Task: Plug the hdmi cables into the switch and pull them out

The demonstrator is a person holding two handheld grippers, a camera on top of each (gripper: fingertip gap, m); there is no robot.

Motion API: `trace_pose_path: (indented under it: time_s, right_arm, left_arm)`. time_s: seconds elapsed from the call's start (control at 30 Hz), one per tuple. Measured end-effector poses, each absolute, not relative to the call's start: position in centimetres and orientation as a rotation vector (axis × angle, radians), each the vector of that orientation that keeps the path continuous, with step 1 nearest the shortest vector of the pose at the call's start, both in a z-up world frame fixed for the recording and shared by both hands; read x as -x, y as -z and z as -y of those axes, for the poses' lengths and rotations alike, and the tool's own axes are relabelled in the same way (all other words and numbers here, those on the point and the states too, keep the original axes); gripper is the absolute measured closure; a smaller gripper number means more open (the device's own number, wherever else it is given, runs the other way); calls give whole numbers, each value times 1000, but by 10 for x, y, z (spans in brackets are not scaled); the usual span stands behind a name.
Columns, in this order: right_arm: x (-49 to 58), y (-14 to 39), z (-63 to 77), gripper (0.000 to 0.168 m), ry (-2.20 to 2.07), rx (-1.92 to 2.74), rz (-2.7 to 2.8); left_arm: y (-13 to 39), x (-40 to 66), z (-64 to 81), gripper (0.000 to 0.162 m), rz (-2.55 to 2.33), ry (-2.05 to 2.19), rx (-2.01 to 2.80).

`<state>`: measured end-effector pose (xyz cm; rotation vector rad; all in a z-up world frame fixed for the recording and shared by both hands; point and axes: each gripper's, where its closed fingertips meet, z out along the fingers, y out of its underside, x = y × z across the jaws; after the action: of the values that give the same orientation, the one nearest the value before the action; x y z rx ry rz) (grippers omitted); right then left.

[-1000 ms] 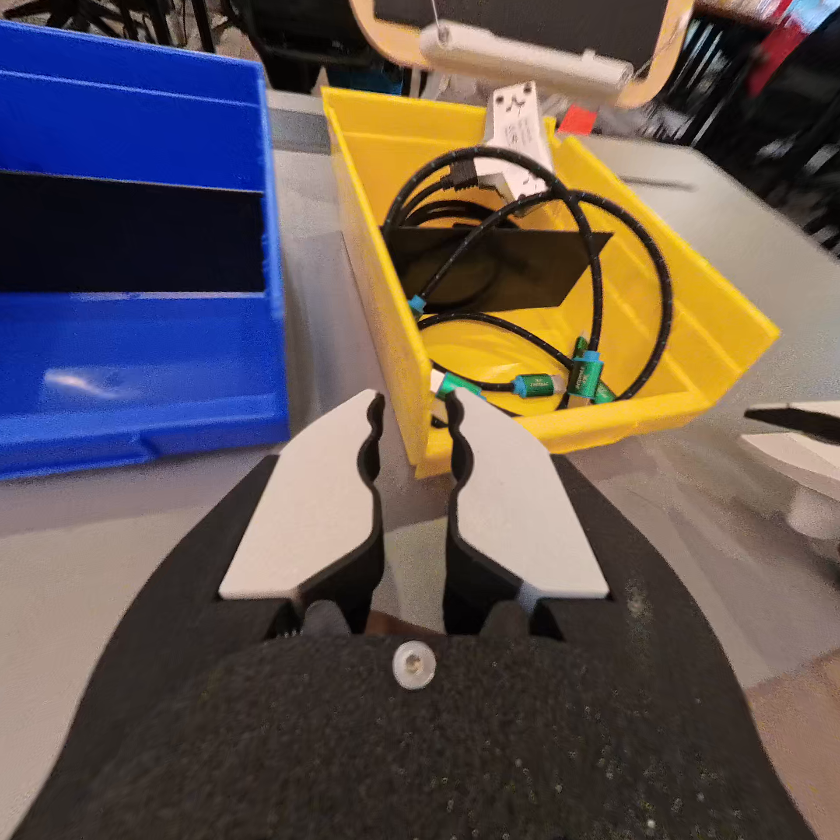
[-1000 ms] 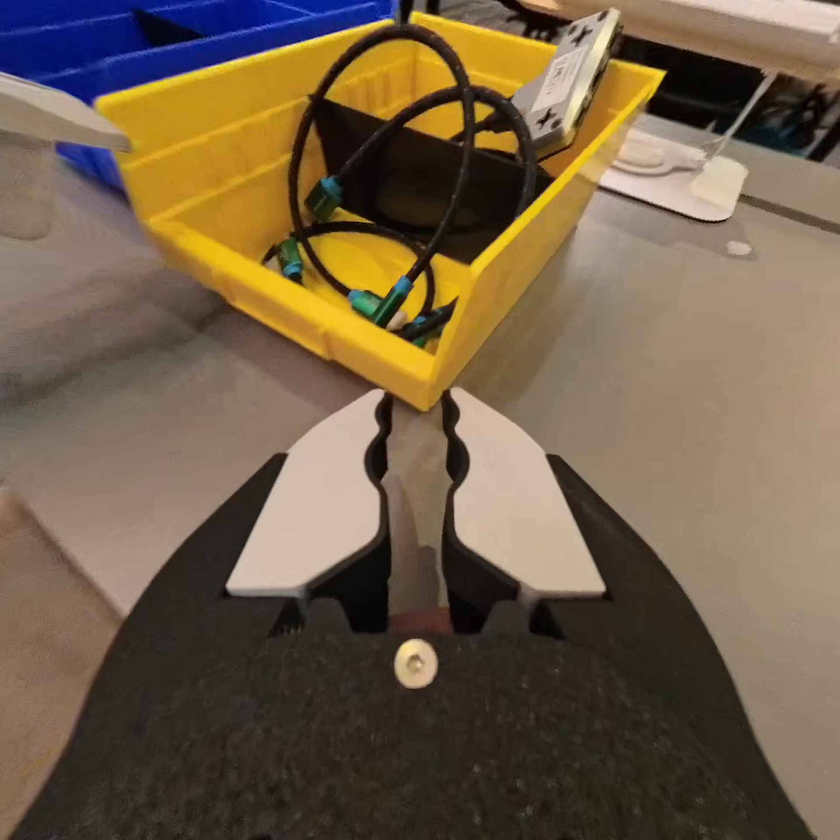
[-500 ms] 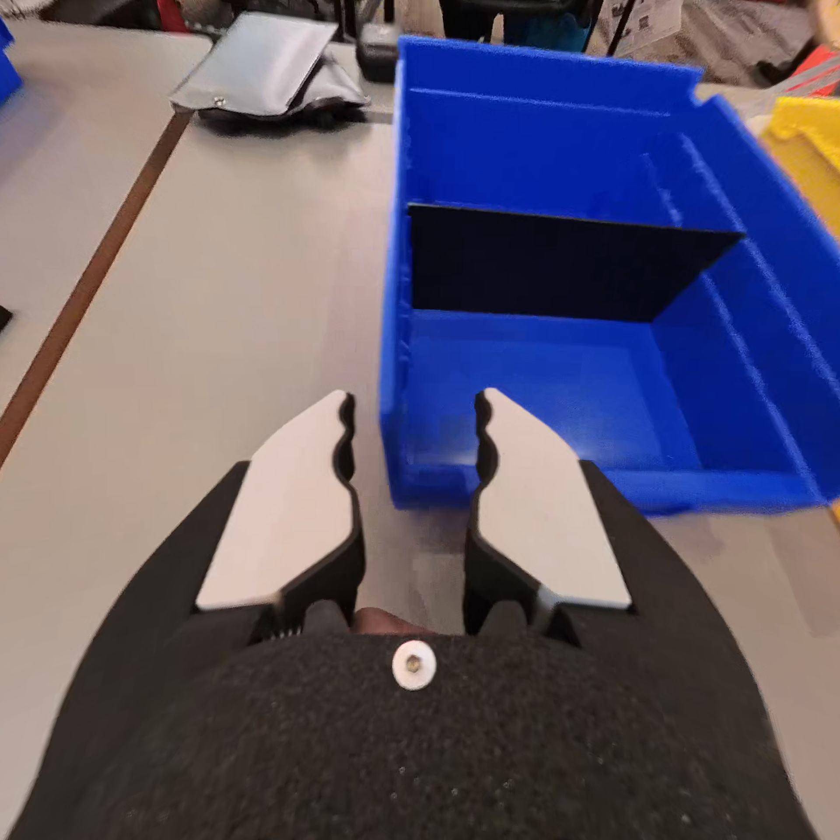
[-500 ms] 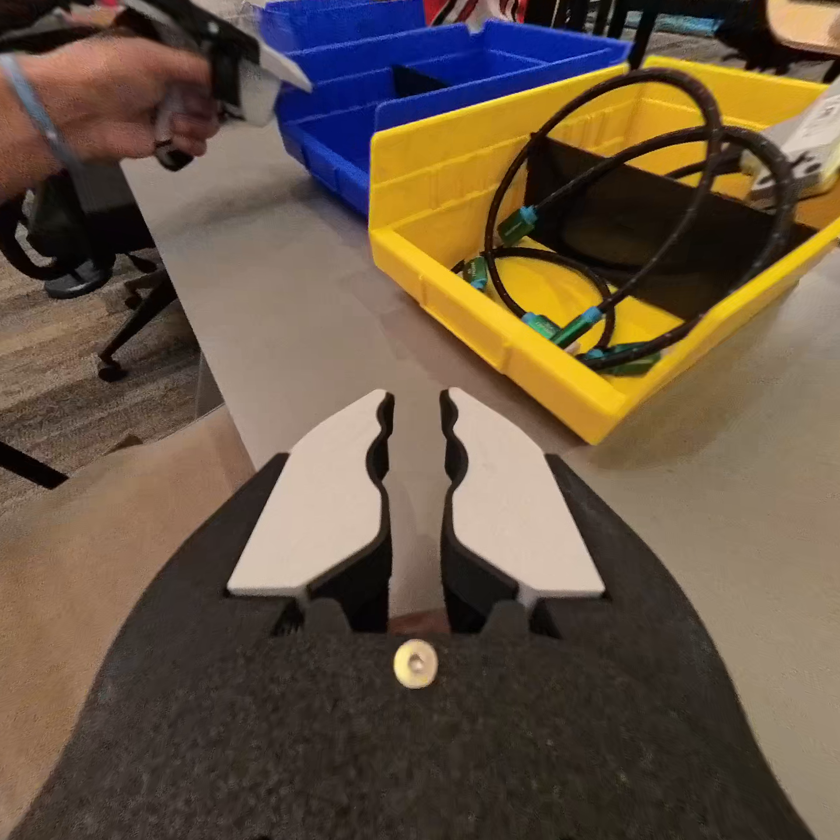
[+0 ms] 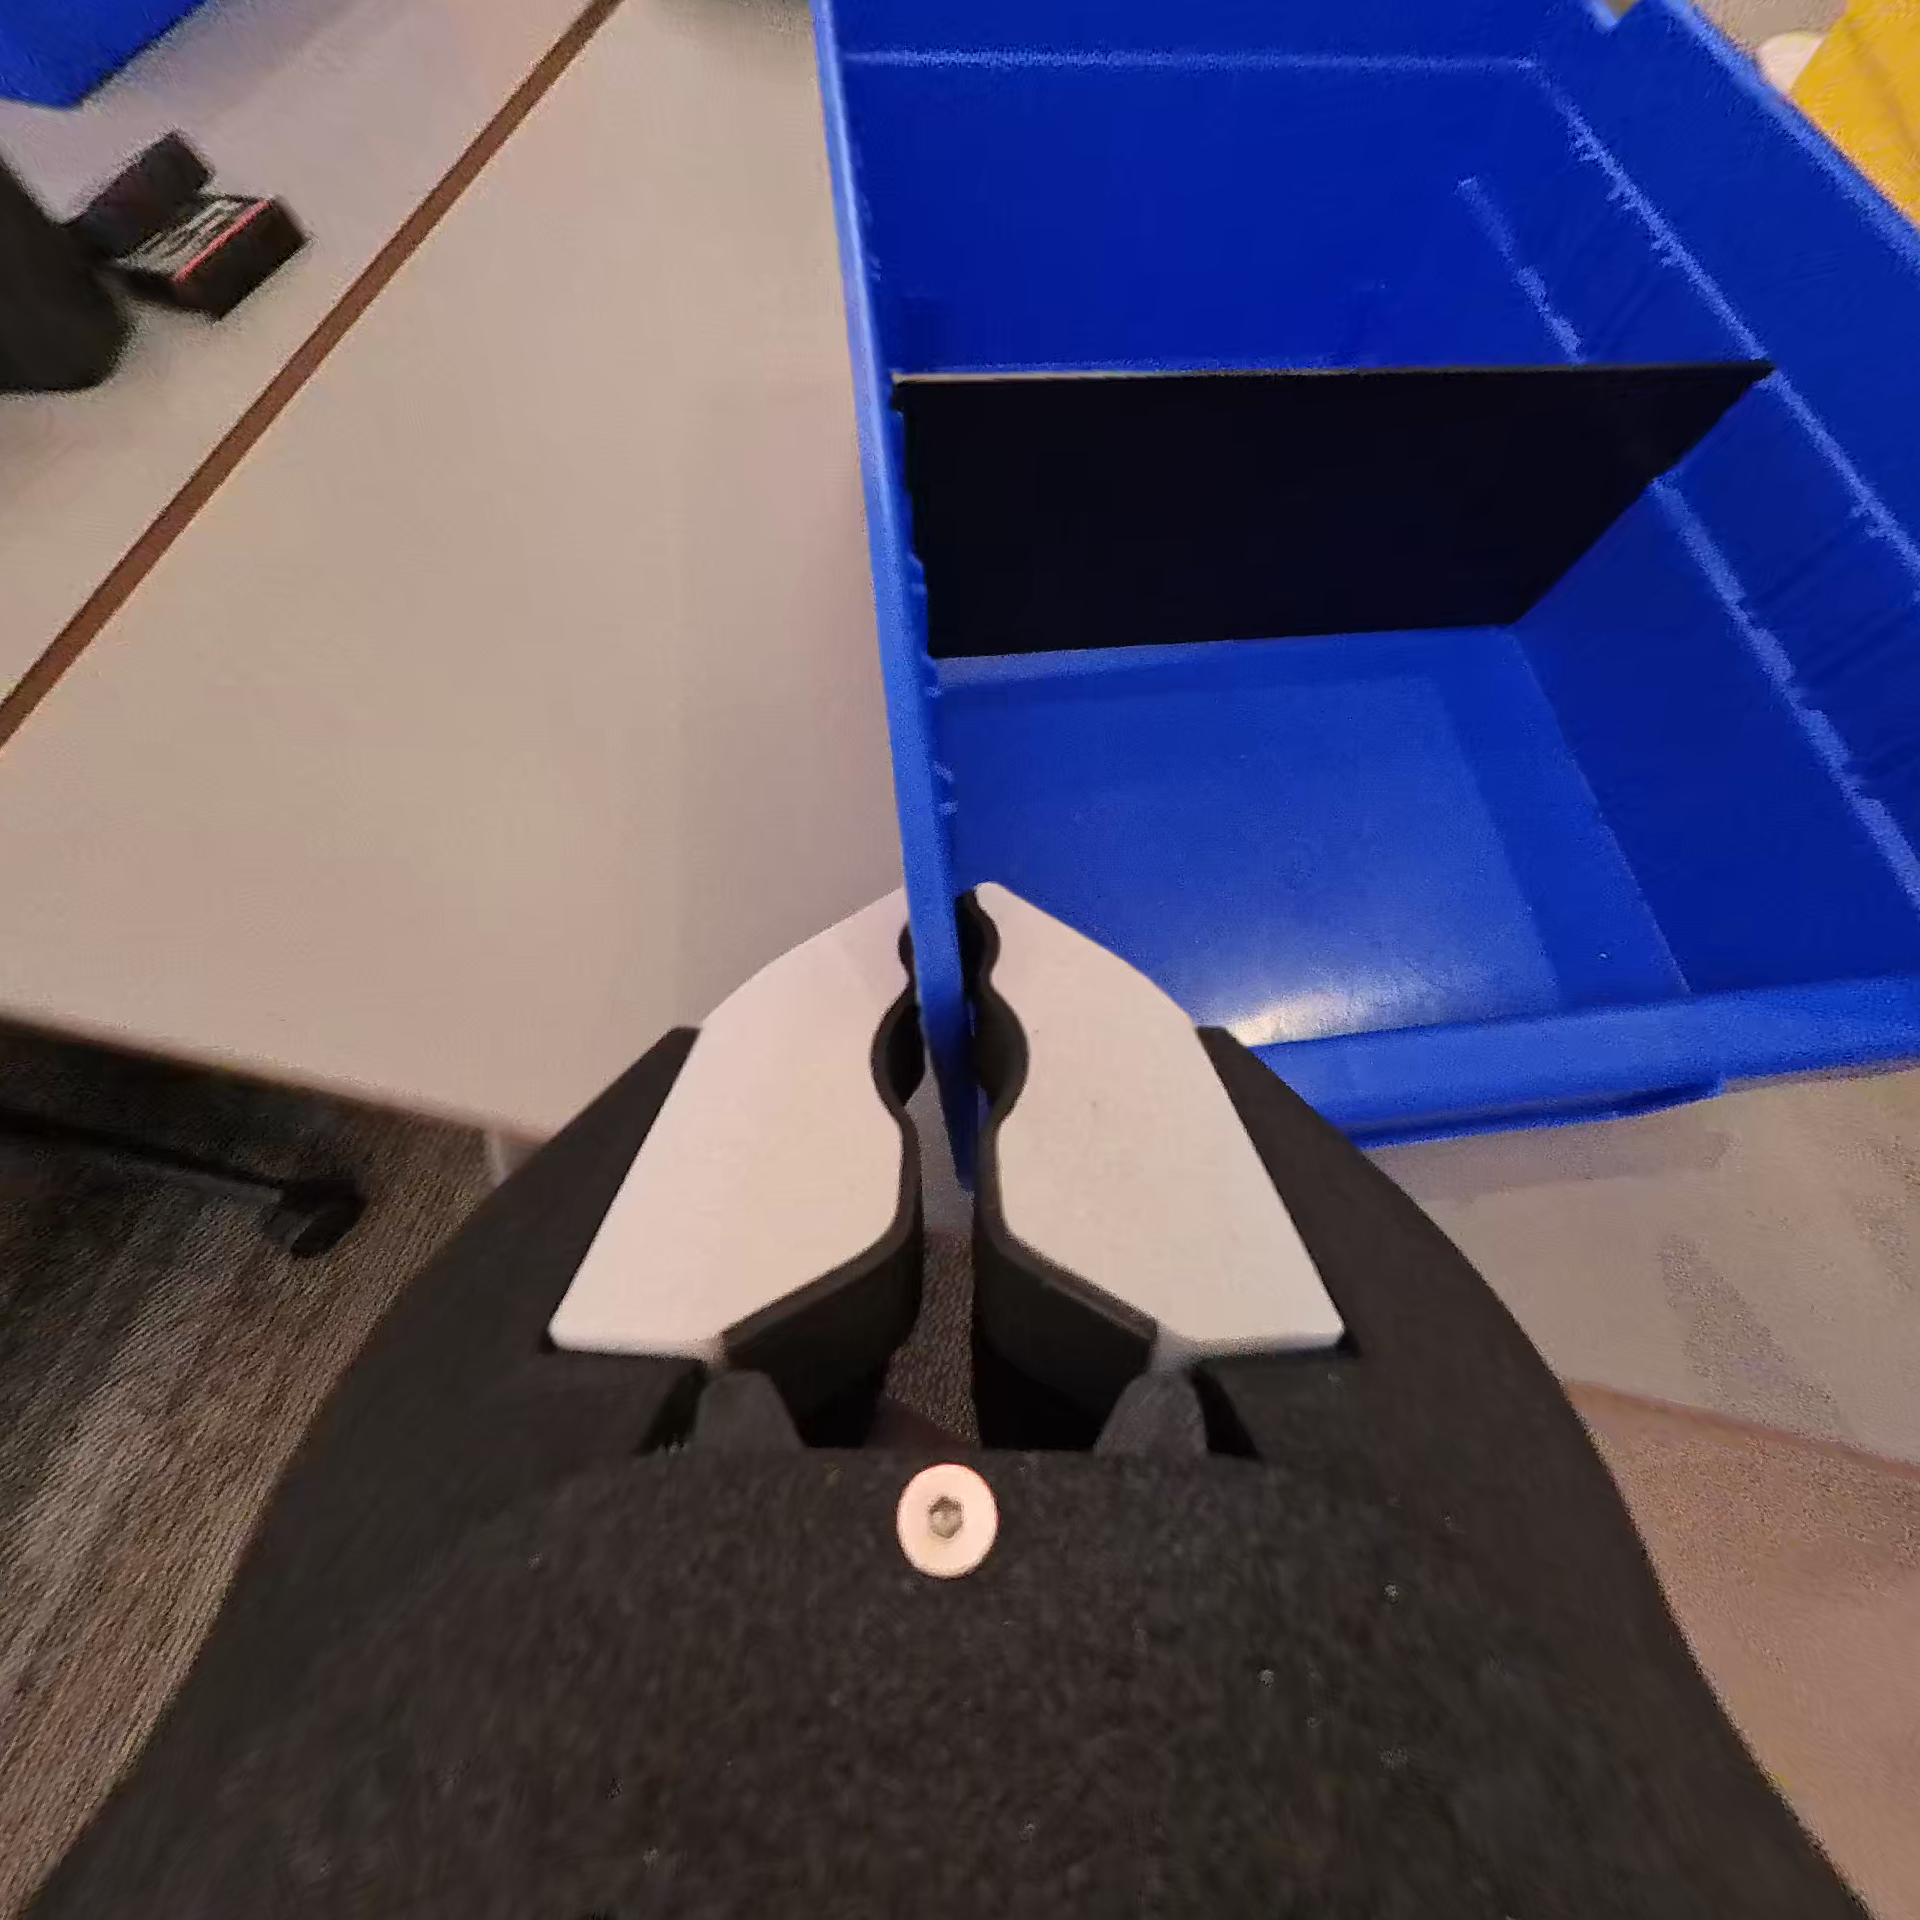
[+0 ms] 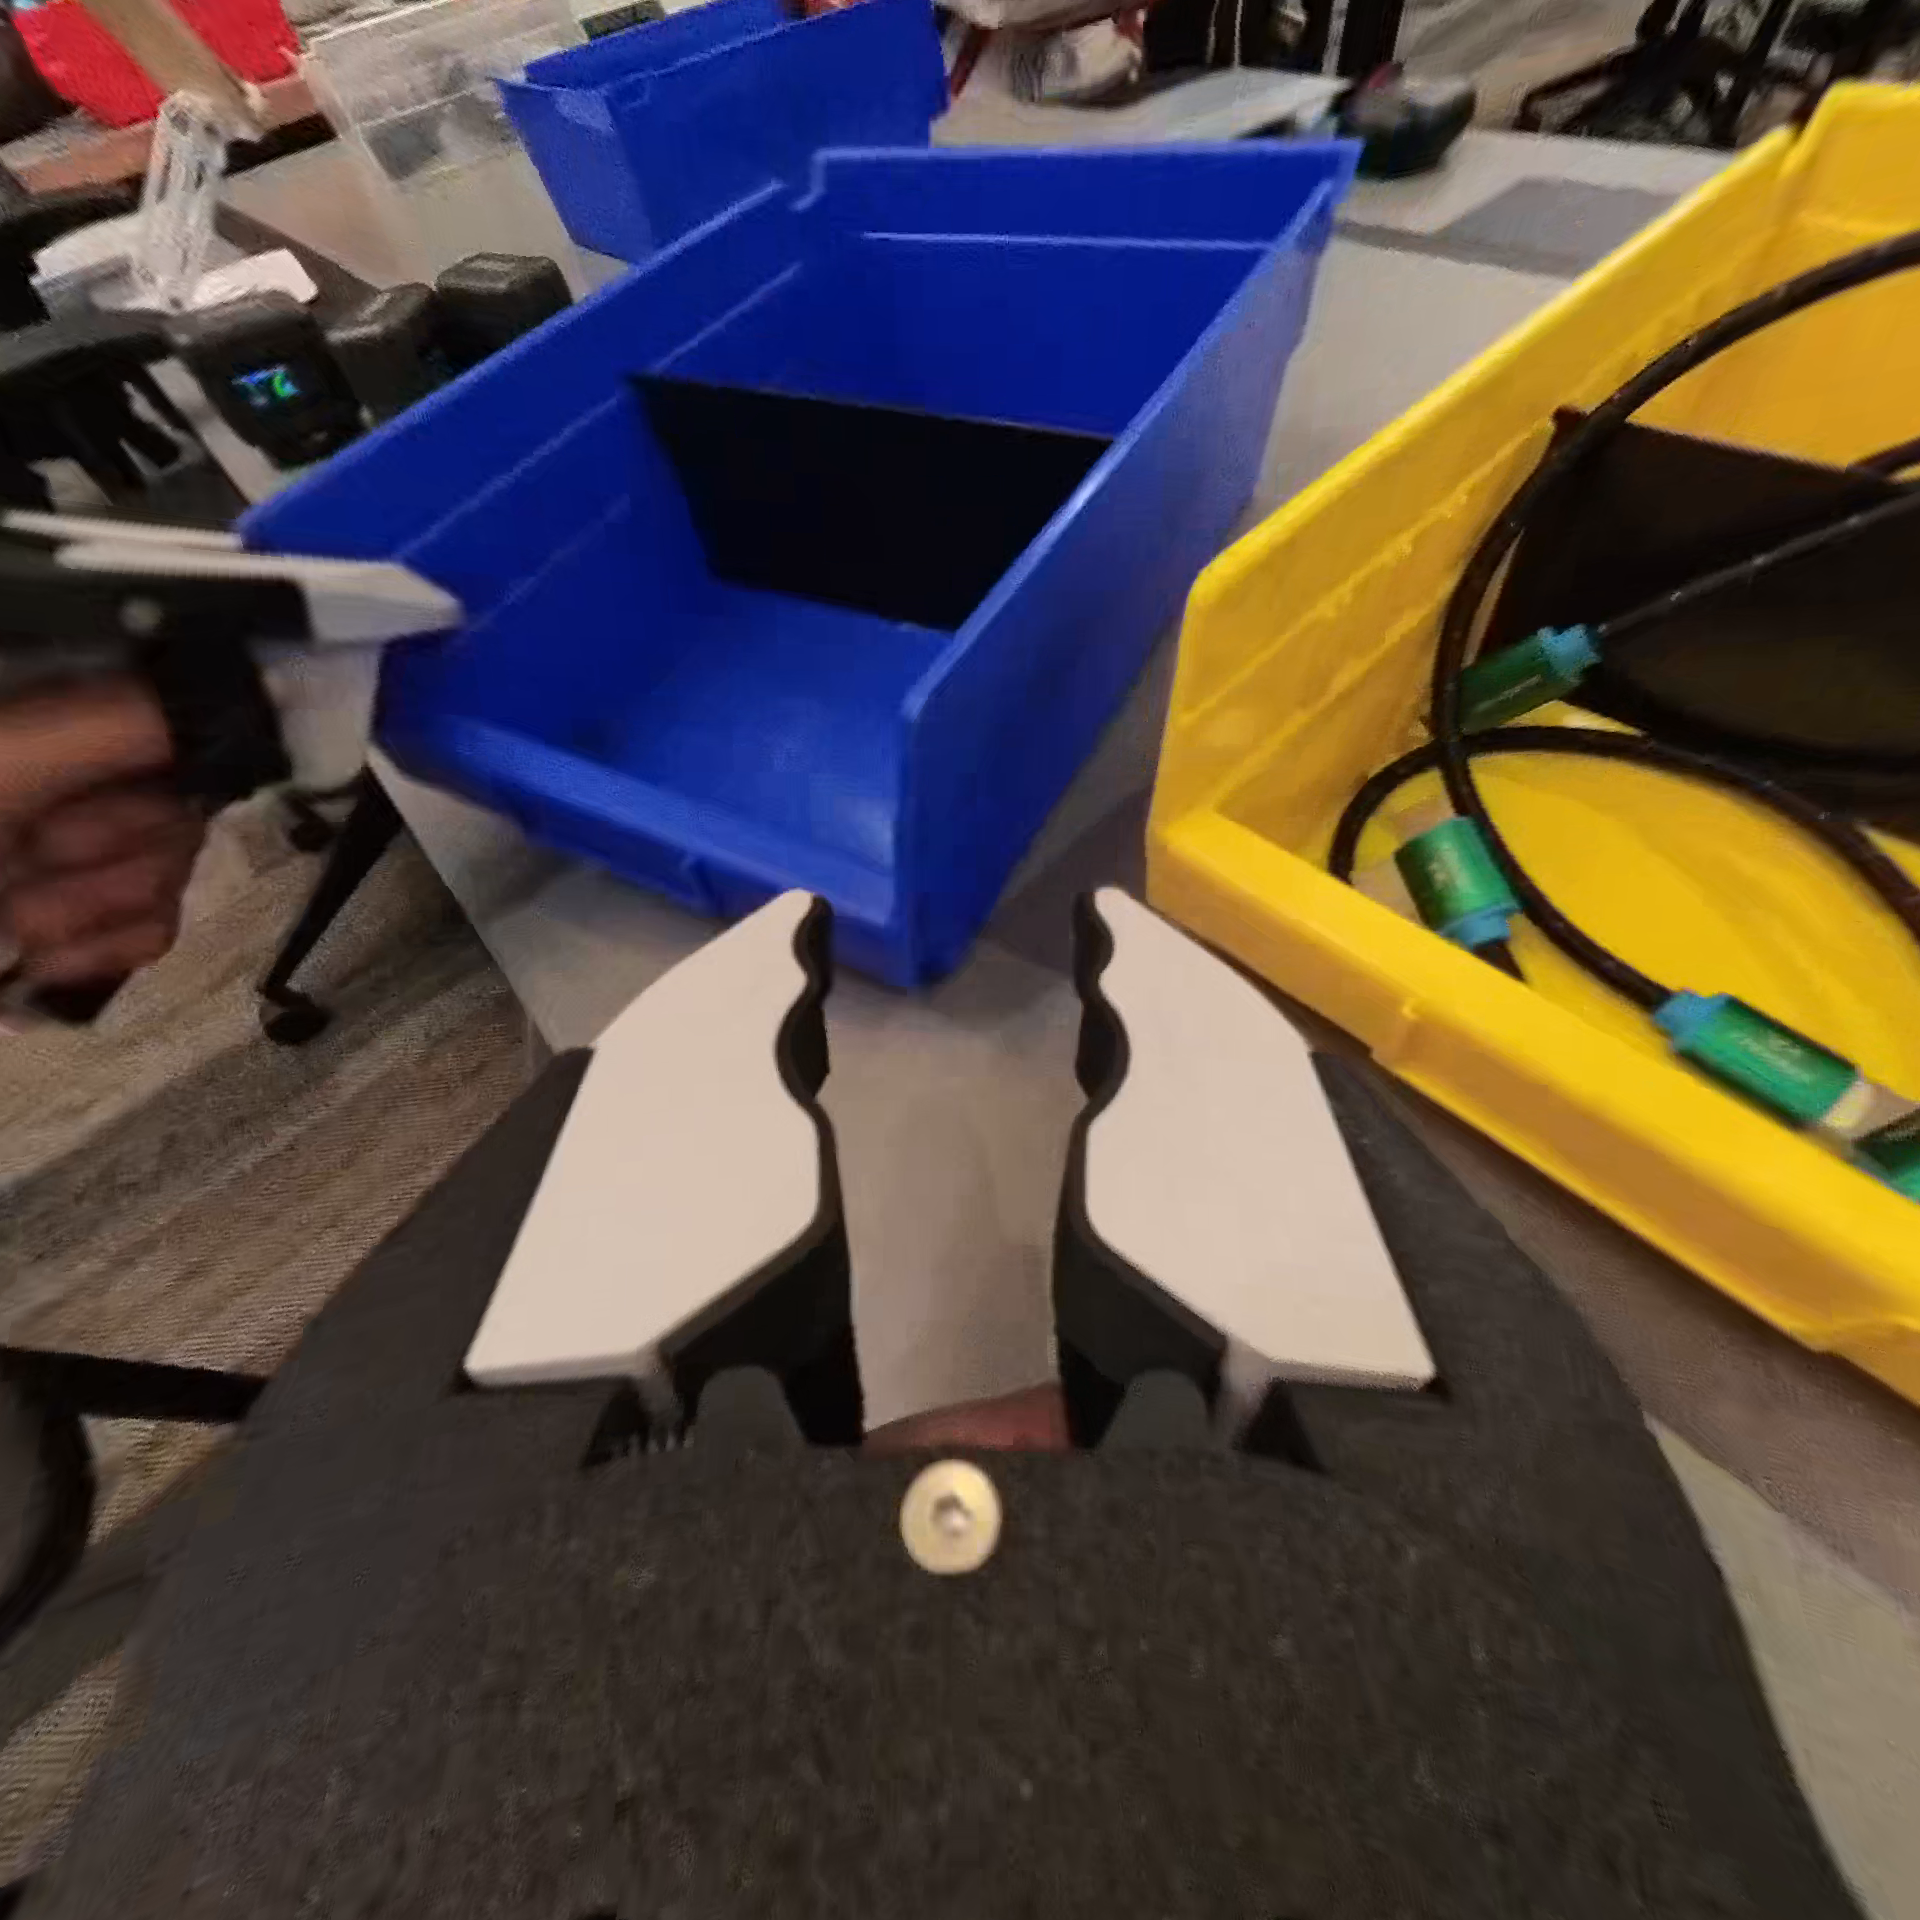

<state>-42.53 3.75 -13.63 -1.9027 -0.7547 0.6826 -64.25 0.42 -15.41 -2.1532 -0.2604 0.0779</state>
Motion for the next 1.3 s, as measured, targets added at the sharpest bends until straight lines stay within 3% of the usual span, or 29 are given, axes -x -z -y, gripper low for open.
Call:
trace_pose_path:
  time_s: [0.13, 0.23, 0.37, 0.67, 0.8, 0.9, 1.07, 1.3]
  right_arm:
    - [463, 145, -30, 132, -817, 1994, 738]
    - [457, 148, -32, 154, -632, 1950, 742]
    - [440, 132, -32, 164, -453, 1930, 733]
    - [313, -38, -72, 164, -254, 1563, 488]
    - [189, -68, -108, 164, -121, 1576, 334]
    - [83, -40, -135, 165, -44, 1743, 198]
    - [-78, 51, -164, 164, 30, 2004, 120]
    - [-168, 140, -166, 164, -54, 2063, 87]
  left_arm:
    - [154, 630, 42, 158, 336, -83, 2131]
    - [153, 617, 63, 157, 325, -141, 2115]
    - [136, 599, 75, 158, 311, -267, 2043]
    - [-32, 484, -15, 158, 3, -202, 1643]
    - [-44, 366, -88, 156, -222, -108, 1684]
    - [-17, 259, -129, 155, -373, -3, 1777]
    - [59, 104, -163, 154, -487, 113, 1876]
    - [134, 22, -166, 154, -515, 111, 1911]
